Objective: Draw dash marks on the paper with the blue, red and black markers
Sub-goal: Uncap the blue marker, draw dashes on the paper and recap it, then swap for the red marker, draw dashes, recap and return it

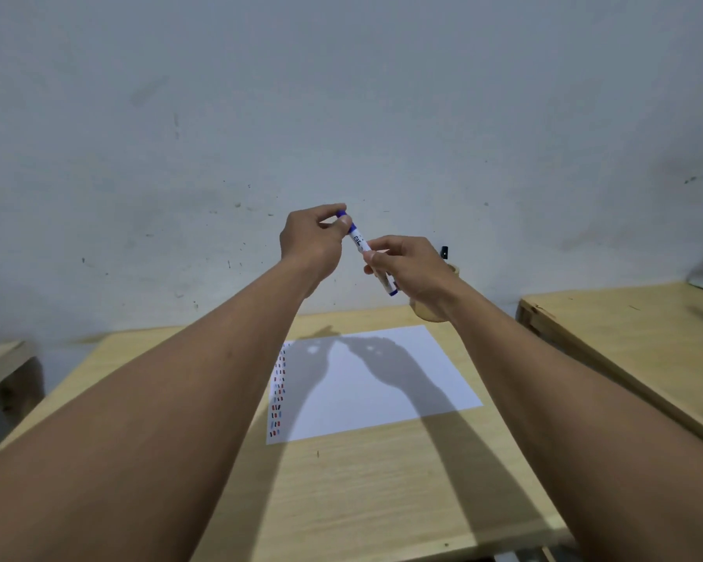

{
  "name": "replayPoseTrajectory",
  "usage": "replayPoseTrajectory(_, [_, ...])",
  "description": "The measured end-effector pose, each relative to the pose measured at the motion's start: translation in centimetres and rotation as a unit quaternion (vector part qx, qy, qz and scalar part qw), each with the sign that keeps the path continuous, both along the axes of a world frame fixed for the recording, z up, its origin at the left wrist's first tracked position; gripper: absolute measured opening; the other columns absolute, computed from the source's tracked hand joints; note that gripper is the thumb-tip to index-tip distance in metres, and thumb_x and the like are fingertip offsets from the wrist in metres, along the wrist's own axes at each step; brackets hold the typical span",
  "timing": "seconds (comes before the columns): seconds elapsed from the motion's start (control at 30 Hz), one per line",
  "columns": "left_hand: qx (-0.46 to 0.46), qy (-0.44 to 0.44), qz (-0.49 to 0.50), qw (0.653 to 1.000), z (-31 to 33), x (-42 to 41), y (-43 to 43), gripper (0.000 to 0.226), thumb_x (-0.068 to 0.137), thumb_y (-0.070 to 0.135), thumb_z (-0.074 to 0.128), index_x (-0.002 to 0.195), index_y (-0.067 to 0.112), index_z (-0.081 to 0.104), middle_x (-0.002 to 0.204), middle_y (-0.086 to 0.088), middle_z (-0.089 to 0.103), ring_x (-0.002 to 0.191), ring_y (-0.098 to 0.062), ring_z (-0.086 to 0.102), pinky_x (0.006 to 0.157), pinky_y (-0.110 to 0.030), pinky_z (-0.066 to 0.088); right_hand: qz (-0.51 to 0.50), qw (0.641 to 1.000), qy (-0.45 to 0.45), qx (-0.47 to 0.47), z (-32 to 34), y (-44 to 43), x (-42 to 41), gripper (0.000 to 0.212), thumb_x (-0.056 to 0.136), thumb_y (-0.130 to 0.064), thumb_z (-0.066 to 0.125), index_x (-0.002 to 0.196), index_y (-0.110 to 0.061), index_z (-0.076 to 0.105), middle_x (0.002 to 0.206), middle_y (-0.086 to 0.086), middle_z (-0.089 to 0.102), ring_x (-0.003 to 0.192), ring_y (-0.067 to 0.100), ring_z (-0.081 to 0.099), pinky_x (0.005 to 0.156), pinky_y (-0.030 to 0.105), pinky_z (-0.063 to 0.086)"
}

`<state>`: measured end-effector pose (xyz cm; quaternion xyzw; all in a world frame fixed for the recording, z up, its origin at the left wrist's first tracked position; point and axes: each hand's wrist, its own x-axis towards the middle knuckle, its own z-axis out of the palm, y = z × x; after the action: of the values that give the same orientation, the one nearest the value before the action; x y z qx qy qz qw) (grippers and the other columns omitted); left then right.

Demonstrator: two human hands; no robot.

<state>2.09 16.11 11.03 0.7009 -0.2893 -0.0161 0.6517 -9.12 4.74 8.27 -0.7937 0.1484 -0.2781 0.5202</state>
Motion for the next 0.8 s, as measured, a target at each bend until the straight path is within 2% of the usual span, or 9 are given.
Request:
replayPoseTrajectory(0.07, [0.001,0.002,-0.010,1.000,0.1,-0.5,-1.2,0.025,0.093,0.029,0.066,0.117,0.029,0.071,0.096,0.004,0.074,0.098,-0.021,0.070,0.077,-0.028,0.053,-0.013,1.000,0.008,-0.015,0.3,-1.0,-0.5,0.019,0.099,-0.024,0.065,0.114,-0.016,0.074,0.097,0.008,0.077,0.090,0.016,0.066,0.068,0.026,0.045])
replayPoseTrajectory(0.13, [0.005,0.006,-0.021,1.000,-0.1,-1.0,-2.5,0.028,0.094,0.032,0.063,0.120,0.028,0.070,0.100,0.003,0.074,0.101,-0.020,0.069,0.085,-0.032,0.054,-0.025,0.999,0.014,-0.025,0.7,-2.1,-1.2,0.021,0.099,-0.022,0.064,0.116,-0.014,0.073,0.100,0.009,0.078,0.086,0.012,0.066,0.068,0.025,0.045])
replayPoseTrajectory(0.27, [0.026,0.018,-0.026,0.999,-1.5,-1.5,-5.3,0.019,0.094,0.028,0.054,0.088,0.033,0.071,0.105,0.003,0.073,0.100,-0.023,0.068,0.088,-0.040,0.057,-0.079,0.996,0.027,-0.043,1.3,-5.2,-2.0,0.019,0.099,-0.018,0.063,0.114,-0.011,0.072,0.100,0.008,0.077,0.077,0.009,0.064,0.064,0.023,0.046])
replayPoseTrajectory(0.33, [0.040,0.027,-0.030,0.998,-2.7,-1.4,-6.9,0.022,0.092,0.025,0.054,0.102,0.030,0.073,0.111,0.002,0.071,0.101,-0.022,0.068,0.092,-0.040,0.057,-0.108,0.993,0.032,-0.048,1.3,-6.9,-2.3,0.017,0.098,-0.016,0.064,0.111,-0.009,0.072,0.097,0.008,0.074,0.076,0.015,0.064,0.061,0.024,0.048])
replayPoseTrajectory(0.43, [0.096,0.005,-0.037,0.995,-4.7,-1.5,-9.2,0.037,0.091,0.020,0.058,0.126,0.023,0.067,0.117,0.001,0.069,0.099,-0.017,0.065,0.089,-0.028,0.052,-0.136,0.989,0.041,-0.039,1.0,-9.6,-2.5,0.010,0.098,-0.012,0.065,0.105,-0.008,0.070,0.087,0.006,0.068,0.066,0.013,0.066,0.051,0.019,0.050])
replayPoseTrajectory(0.47, [0.122,-0.012,-0.039,0.992,-5.3,-1.6,-9.9,0.039,0.091,0.020,0.061,0.130,0.022,0.064,0.117,0.000,0.068,0.100,-0.016,0.063,0.087,-0.025,0.048,-0.145,0.988,0.042,-0.040,0.8,-10.4,-2.4,0.007,0.097,-0.011,0.065,0.102,-0.010,0.069,0.086,0.005,0.069,0.066,0.012,0.067,0.053,0.021,0.052])
replayPoseTrajectory(0.57, [0.183,-0.026,-0.065,0.981,-7.3,-1.7,-12.2,0.059,0.086,0.025,0.073,0.141,0.021,0.053,0.128,-0.003,0.061,0.112,-0.021,0.060,0.085,-0.028,0.048,-0.175,0.979,0.054,-0.087,0.2,-12.7,-1.6,0.009,0.092,-0.017,0.068,0.101,-0.019,0.068,0.092,0.004,0.074,0.078,0.018,0.070,0.064,0.031,0.051])
replayPoseTrajectory(0.7, [0.223,-0.023,-0.084,0.971,-9.6,-1.2,-15.5,0.088,0.077,0.027,0.082,0.152,0.021,0.036,0.147,-0.007,0.049,0.128,-0.026,0.052,0.099,-0.034,0.047,-0.203,0.971,0.044,-0.117,-0.1,-14.8,-0.9,0.014,0.093,-0.015,0.065,0.107,-0.019,0.065,0.088,-0.002,0.070,0.076,0.011,0.065,0.060,0.026,0.045])
replayPoseTrajectory(0.8, [0.230,-0.022,-0.087,0.969,-10.8,-0.8,-17.6,0.099,0.074,0.028,0.085,0.155,0.017,0.028,0.151,-0.009,0.045,0.134,-0.027,0.047,0.100,-0.035,0.043,-0.213,0.969,0.041,-0.118,-0.2,-16.1,-0.1,0.013,0.095,-0.015,0.063,0.108,-0.018,0.063,0.085,-0.005,0.067,0.069,0.006,0.060,0.055,0.024,0.040])
